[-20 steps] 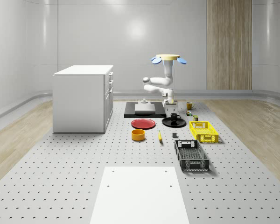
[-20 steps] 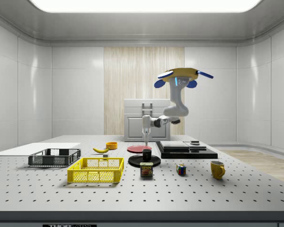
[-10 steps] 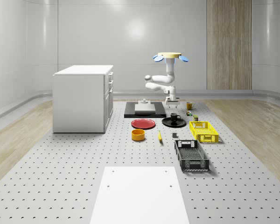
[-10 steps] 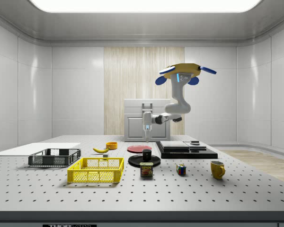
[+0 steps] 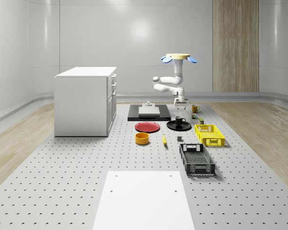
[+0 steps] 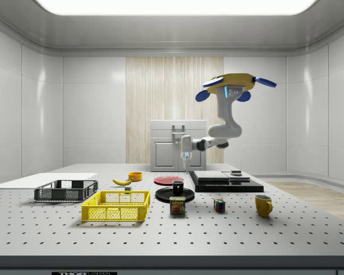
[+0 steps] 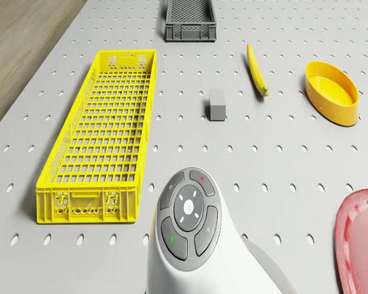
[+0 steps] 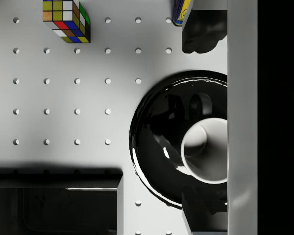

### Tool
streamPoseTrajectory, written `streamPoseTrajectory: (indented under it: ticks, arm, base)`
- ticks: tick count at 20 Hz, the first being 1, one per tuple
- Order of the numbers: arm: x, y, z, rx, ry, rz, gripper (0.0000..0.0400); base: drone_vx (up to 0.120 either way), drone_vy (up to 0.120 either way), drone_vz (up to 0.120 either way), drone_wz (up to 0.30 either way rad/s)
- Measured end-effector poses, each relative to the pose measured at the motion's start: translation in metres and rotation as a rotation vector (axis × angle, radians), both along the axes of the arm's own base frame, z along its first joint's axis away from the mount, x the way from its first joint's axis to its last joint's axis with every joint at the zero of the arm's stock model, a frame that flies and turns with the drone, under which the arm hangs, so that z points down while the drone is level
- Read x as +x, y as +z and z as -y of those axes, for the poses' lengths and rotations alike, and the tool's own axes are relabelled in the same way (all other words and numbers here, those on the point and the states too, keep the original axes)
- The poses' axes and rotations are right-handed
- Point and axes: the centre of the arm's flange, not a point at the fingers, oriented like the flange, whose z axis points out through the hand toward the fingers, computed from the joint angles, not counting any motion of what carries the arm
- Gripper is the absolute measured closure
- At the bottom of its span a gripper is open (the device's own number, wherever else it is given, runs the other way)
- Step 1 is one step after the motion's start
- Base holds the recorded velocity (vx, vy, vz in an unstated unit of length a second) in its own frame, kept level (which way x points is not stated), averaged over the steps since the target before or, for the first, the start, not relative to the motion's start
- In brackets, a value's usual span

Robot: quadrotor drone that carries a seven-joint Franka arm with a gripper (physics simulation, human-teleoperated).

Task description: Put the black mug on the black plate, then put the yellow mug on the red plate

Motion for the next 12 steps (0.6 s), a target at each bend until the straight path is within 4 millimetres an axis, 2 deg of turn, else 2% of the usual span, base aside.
streamPoseTrajectory:
  ticks: [2, 4, 7, 10, 12]
  arm:
    - [0.0, 0.0, 0.0, 0.0, 0.0, 0.0, 0.0]
    - [0.0, 0.0, 0.0, 0.0, 0.0, 0.0, 0.0]
    - [0.0, 0.0, 0.0, 0.0, 0.0, 0.0, 0.0]
    - [0.0, 0.0, 0.0, 0.0, 0.0, 0.0, 0.0]
    - [0.0, 0.0, 0.0, 0.0, 0.0, 0.0, 0.0]
  base:
    - [-0.12, 0.12, 0.0, 0.0]
    - [-0.12, 0.12, 0.08, 0.0]
    - [-0.12, 0.12, -0.027, 0.0]
    - [-0.12, 0.12, 0.107, 0.0]
    - [-0.12, 0.12, 0.0, 0.0]
